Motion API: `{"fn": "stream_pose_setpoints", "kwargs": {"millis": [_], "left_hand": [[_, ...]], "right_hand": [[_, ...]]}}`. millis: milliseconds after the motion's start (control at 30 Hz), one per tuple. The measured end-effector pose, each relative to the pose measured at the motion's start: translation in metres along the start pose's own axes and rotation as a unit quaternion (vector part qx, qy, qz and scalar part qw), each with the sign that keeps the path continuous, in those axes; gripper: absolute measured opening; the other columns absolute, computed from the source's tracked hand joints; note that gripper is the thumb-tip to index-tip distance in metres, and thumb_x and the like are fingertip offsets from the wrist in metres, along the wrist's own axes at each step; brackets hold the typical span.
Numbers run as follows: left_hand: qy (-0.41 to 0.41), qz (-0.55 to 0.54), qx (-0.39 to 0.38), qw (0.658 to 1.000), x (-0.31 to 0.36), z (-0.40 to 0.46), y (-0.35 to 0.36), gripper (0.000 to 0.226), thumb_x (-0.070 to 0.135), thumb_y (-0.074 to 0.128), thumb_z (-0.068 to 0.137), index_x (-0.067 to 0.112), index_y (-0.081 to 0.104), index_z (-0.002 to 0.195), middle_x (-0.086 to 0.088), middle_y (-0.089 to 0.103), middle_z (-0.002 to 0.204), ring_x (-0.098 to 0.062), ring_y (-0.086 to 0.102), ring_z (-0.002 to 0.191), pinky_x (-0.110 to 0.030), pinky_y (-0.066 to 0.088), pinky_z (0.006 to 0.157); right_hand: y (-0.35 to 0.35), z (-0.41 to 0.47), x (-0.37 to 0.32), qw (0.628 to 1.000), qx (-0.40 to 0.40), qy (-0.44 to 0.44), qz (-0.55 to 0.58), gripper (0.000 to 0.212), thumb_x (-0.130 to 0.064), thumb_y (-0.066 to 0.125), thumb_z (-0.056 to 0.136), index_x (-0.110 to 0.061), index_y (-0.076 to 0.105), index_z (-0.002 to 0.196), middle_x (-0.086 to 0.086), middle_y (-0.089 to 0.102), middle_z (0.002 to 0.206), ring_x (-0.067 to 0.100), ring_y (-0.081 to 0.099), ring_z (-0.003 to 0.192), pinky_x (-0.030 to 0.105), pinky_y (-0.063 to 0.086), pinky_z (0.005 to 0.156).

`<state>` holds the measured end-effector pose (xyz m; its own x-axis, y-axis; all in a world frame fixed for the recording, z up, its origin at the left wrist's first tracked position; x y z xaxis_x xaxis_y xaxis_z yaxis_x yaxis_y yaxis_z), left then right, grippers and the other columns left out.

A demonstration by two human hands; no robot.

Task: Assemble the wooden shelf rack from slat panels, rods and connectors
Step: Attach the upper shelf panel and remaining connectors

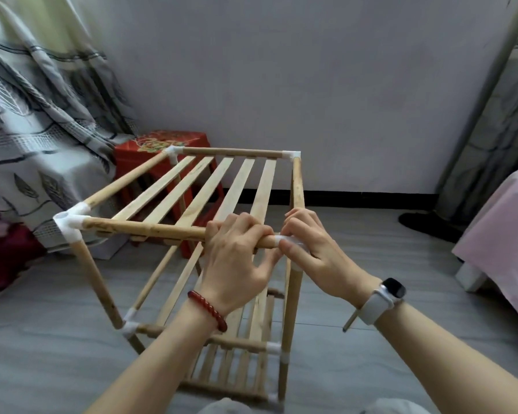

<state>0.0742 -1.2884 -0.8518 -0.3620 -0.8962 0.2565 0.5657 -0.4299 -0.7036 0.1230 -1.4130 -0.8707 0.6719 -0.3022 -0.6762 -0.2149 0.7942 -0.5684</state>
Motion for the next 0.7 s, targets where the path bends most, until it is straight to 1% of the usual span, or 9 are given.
{"fn": "stream_pose_setpoints", "kwargs": {"millis": [100, 167, 233, 300, 367, 433, 500, 600, 700], "left_hand": [[0.006, -0.011, -0.011, 1.0, 0.001, 0.001, 0.001, 0.022, 0.031, 0.064, 0.077, 0.015, 0.07, 0.09, 0.002, 0.062, 0.085, -0.016, 0.054, 0.08, -0.027, 0.021, 0.073], [0.018, -0.006, -0.035, 0.999, -0.002, -0.001, -0.001, 0.023, 0.025, 0.07, 0.077, 0.013, 0.069, 0.097, -0.001, 0.063, 0.089, -0.019, 0.057, 0.084, -0.03, 0.028, 0.077], [0.041, -0.009, -0.076, 0.996, -0.004, -0.003, -0.001, 0.036, 0.022, 0.075, 0.076, 0.011, 0.066, 0.109, -0.003, 0.063, 0.096, -0.022, 0.058, 0.091, -0.033, 0.036, 0.081], [0.039, -0.028, -0.09, 0.995, -0.011, -0.005, -0.007, 0.042, 0.031, 0.068, 0.08, 0.01, 0.063, 0.116, -0.004, 0.062, 0.102, -0.021, 0.057, 0.096, -0.035, 0.04, 0.087], [0.018, 0.012, -0.061, 0.998, -0.027, -0.006, -0.02, 0.046, 0.043, 0.053, 0.084, 0.009, 0.066, 0.113, -0.006, 0.063, 0.104, -0.024, 0.057, 0.098, -0.039, 0.038, 0.09], [-0.002, 0.073, -0.04, 0.997, -0.048, -0.007, -0.031, 0.053, 0.05, 0.042, 0.085, 0.012, 0.068, 0.11, -0.006, 0.063, 0.107, -0.027, 0.057, 0.099, -0.043, 0.036, 0.091], [-0.011, 0.092, -0.021, 0.995, -0.059, -0.011, -0.034, 0.05, 0.05, 0.041, 0.087, 0.013, 0.07, 0.105, -0.003, 0.066, 0.103, -0.027, 0.059, 0.097, -0.041, 0.032, 0.09], [-0.005, 0.077, 0.037, 0.996, -0.062, -0.014, -0.028, 0.038, 0.045, 0.047, 0.087, 0.015, 0.07, 0.092, 0.002, 0.067, 0.089, -0.023, 0.059, 0.083, -0.035, 0.027, 0.084], [-0.023, 0.069, 0.058, 0.996, -0.06, -0.011, -0.017, 0.036, 0.046, 0.049, 0.085, 0.017, 0.07, 0.089, 0.003, 0.067, 0.084, -0.022, 0.058, 0.081, -0.034, 0.026, 0.083]], "right_hand": [[0.003, 0.005, -0.001, 1.0, -0.008, 0.018, 0.0, 0.023, -0.033, 0.042, 0.089, -0.012, 0.053, 0.085, 0.001, 0.045, 0.098, 0.015, 0.038, 0.109, 0.04, 0.04, 0.094], [0.004, 0.005, 0.0, 0.999, -0.014, 0.035, 0.035, 0.023, -0.031, 0.037, 0.09, -0.014, 0.051, 0.086, -0.001, 0.046, 0.101, 0.009, 0.037, 0.116, 0.029, 0.035, 0.099], [0.004, 0.001, 0.004, 0.993, 0.01, 0.065, 0.102, 0.026, -0.03, 0.032, 0.09, -0.016, 0.053, 0.092, -0.006, 0.047, 0.111, 0.001, 0.035, 0.122, 0.019, 0.03, 0.102], [0.007, -0.003, 0.004, 0.979, 0.073, 0.089, 0.167, 0.026, -0.03, 0.032, 0.088, -0.022, 0.053, 0.101, -0.006, 0.047, 0.12, 0.004, 0.038, 0.125, 0.023, 0.032, 0.105], [0.01, -0.003, 0.0, 0.97, 0.139, 0.096, 0.174, 0.027, -0.03, 0.032, 0.087, -0.027, 0.051, 0.107, -0.004, 0.047, 0.125, 0.01, 0.041, 0.125, 0.032, 0.034, 0.108], [0.012, 0.003, -0.004, 0.97, 0.167, 0.093, 0.152, 0.03, -0.031, 0.031, 0.087, -0.027, 0.049, 0.111, -0.012, 0.043, 0.126, 0.009, 0.035, 0.131, 0.03, 0.029, 0.111], [0.012, 0.008, -0.006, 0.969, 0.178, 0.092, 0.144, 0.033, -0.033, 0.03, 0.088, -0.026, 0.05, 0.113, -0.016, 0.043, 0.126, 0.006, 0.032, 0.133, 0.023, 0.026, 0.11], [0.011, 0.012, -0.002, 0.957, 0.23, 0.076, 0.16, 0.027, -0.027, 0.03, 0.091, -0.028, 0.053, 0.105, -0.006, 0.057, 0.112, -0.003, 0.052, 0.103, 0.007, 0.037, 0.087], [0.008, 0.017, 0.01, 0.949, 0.269, 0.071, 0.149, 0.025, -0.009, 0.031, 0.098, -0.021, 0.051, 0.106, -0.001, 0.062, 0.104, -0.003, 0.054, 0.072, 0.008, 0.04, 0.068]]}}
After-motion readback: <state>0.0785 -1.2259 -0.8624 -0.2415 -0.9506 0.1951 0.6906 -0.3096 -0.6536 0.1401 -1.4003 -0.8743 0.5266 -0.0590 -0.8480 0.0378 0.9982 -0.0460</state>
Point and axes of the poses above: each hand's wrist, its own z-axis towards the middle knuckle, its own y-axis out of the palm, x = y × z, the point moved 5 cm from there along z, towards the middle knuckle
